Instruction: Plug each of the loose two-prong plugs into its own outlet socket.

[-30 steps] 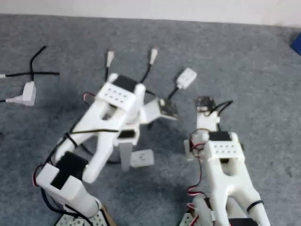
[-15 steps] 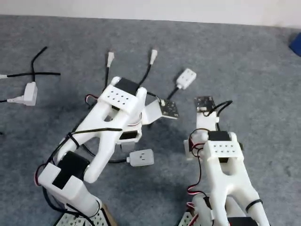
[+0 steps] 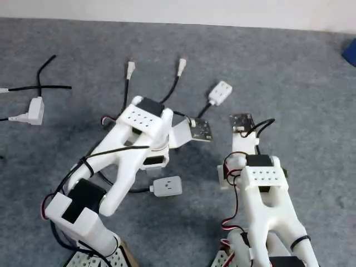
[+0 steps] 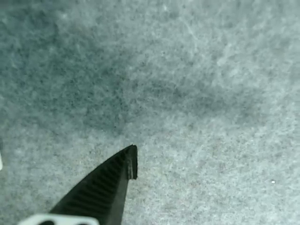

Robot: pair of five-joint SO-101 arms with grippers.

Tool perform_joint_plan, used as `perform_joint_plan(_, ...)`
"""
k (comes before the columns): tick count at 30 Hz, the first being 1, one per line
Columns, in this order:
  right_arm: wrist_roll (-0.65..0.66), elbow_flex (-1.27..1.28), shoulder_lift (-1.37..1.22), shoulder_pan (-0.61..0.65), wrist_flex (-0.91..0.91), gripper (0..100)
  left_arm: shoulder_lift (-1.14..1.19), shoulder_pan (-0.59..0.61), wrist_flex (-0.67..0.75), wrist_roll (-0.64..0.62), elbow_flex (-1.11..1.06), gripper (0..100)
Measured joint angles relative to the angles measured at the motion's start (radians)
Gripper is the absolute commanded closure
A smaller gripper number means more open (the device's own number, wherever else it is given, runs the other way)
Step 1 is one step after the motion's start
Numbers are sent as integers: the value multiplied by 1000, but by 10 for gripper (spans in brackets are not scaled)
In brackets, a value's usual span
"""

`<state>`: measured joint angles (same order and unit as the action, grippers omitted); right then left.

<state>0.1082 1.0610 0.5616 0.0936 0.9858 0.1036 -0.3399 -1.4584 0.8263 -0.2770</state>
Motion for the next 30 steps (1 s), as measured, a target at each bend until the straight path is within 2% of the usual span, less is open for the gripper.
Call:
perform_joint_plan(4,0,0,0,0,0,430,0,0,103,0,-58,848)
perform_joint_plan(10,0,0,0,0,0,430,0,-12,164,0,-112,848)
perform_joint_plan(22,0,0,0,0,0,430,0,-38,114,-52,-46,848)
perform_joint_plan(30,0,0,0,0,0,430,0,-123,46,-133,14,848)
